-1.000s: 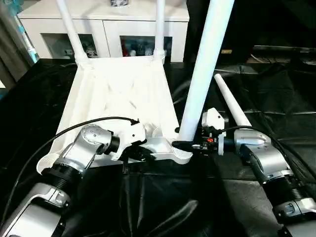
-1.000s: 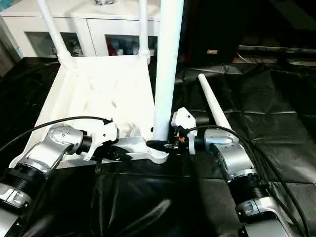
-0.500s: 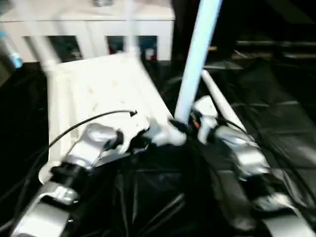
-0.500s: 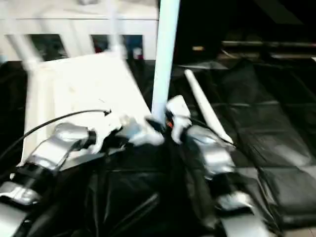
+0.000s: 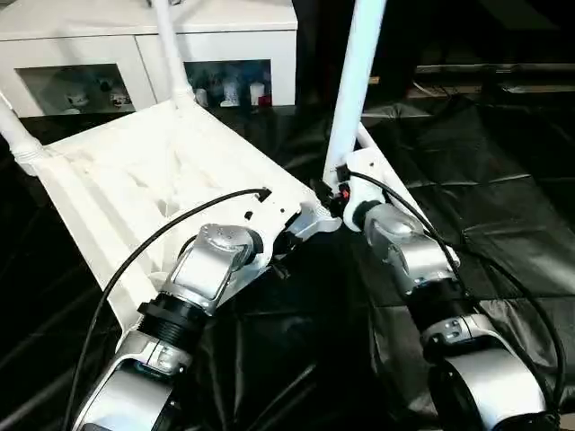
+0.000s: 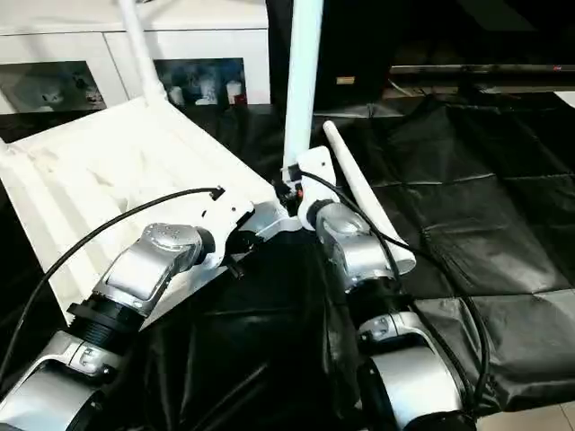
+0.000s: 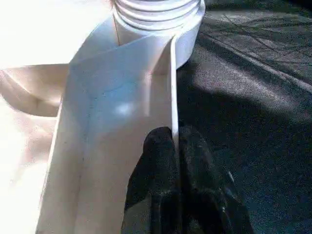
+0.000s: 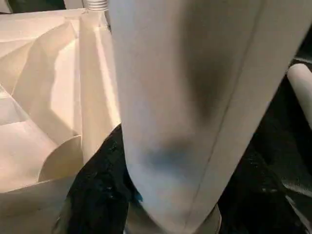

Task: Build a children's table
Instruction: Insert table leg to table base

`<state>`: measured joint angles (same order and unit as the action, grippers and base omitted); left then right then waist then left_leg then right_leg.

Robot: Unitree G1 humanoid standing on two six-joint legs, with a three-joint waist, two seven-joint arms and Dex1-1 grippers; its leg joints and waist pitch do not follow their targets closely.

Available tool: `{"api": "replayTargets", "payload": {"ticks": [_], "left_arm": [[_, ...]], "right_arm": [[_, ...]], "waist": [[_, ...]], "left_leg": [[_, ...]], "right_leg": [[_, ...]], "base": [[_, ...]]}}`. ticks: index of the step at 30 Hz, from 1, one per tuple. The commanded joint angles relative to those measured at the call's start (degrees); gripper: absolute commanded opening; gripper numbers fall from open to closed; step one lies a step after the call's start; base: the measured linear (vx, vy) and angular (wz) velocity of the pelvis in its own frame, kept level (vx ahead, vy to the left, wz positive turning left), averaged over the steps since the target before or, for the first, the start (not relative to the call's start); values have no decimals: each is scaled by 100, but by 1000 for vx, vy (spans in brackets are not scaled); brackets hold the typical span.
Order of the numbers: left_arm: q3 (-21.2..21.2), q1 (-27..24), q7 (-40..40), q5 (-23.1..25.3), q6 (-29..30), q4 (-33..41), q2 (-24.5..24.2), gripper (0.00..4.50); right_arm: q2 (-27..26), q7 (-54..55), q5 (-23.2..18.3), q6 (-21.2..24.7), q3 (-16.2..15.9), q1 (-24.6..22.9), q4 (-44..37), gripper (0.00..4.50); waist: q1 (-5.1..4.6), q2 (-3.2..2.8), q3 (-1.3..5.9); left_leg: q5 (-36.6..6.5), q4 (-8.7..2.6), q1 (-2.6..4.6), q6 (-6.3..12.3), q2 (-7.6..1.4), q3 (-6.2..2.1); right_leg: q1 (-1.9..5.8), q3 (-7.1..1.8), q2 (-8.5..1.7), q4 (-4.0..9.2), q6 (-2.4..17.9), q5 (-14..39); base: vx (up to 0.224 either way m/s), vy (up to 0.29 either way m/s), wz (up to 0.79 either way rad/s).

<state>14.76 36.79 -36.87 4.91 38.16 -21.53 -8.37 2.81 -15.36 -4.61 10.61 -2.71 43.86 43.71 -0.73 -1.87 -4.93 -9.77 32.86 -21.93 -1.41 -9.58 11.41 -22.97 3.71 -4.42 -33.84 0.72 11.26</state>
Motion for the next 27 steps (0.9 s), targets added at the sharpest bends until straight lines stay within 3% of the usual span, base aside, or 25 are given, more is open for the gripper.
{"api": "replayTargets", "payload": {"ticks": [1,4,11,12,14,17,20,21,23,24,26,27], "left_arm": [[107,104,-83,-77,64,332,115,0],[99,112,-56,-82,63,319,104,0],[104,100,-85,-130,-22,342,87,0],[78,89,-67,-143,-137,353,84,0],[31,84,-64,-162,-326,347,81,0],[-5,94,-93,-184,-517,332,67,0],[-29,89,-144,-220,-597,350,47,0],[-27,49,-285,-273,-707,418,-20,0],[-20,11,-402,-315,-779,474,-75,0],[-13,5,-453,-327,-823,478,-101,0],[5,-11,-523,-331,-855,487,-151,0],[24,-23,-574,-332,-910,483,-197,0]], "right_arm": [[-144,15,145,608,-174,-355,874,191],[-152,-8,156,621,-176,-317,902,191],[-190,-263,175,493,-230,-257,886,191],[-205,-362,114,439,-197,-238,810,261],[-208,-437,55,357,-162,-227,689,261],[-200,-532,-10,290,-128,-228,528,301],[-192,-633,-67,252,-99,-251,355,320],[-148,-860,-168,210,-113,-358,-41,344],[-95,-1052,-253,239,-136,-462,-388,344],[-65,-1134,-278,249,-150,-501,-523,366],[-9,-1258,-333,294,-170,-573,-743,378],[38,-1369,-365,323,-182,-635,-919,388]], "waist": [[20,-10,227],[3,-7,218],[-5,-23,241],[-3,-27,253],[4,-27,257],[35,-26,275],[66,-23,276],[79,-17,277],[101,-9,291],[125,-85,318],[119,-38,336],[148,-44,339]], "left_leg": [[-2506,-483,114,-79,-366,-265],[-2582,-485,117,-91,-361,-270],[-2581,-508,122,-110,-374,-269],[-2482,-512,118,-93,-377,-261],[-2386,-508,120,-54,-377,-243],[-2109,-497,98,38,-378,-218],[-1978,-480,97,111,-377,-207],[-1903,-481,92,138,-377,-206],[-1743,-476,84,200,-381,-199],[-1607,-462,94,243,-386,-200],[-1426,-445,82,297,-382,-183],[-1295,-425,95,373,-378,-167]], "right_leg": [[110,-290,-453,575,1008,2578],[85,-297,-453,605,927,2683],[96,-292,-449,590,991,2385],[111,-294,-446,580,1039,2211],[115,-298,-442,575,1112,2027],[150,-301,-441,543,1223,1696],[163,-304,-460,556,1207,1793],[170,-303,-455,552,1200,1747],[189,-307,-450,534,1201,1568],[203,-306,-454,506,1241,1377],[219,-294,-433,473,1366,1073],[215,-298,-433,467,1418,920]], "base": [[0,0,0],[0,0,0],[0,0,0],[0,0,0],[0,0,0],[0,0,0],[0,0,0],[0,0,0],[0,0,0],[0,0,0],[0,0,0],[0,0,0]]}}
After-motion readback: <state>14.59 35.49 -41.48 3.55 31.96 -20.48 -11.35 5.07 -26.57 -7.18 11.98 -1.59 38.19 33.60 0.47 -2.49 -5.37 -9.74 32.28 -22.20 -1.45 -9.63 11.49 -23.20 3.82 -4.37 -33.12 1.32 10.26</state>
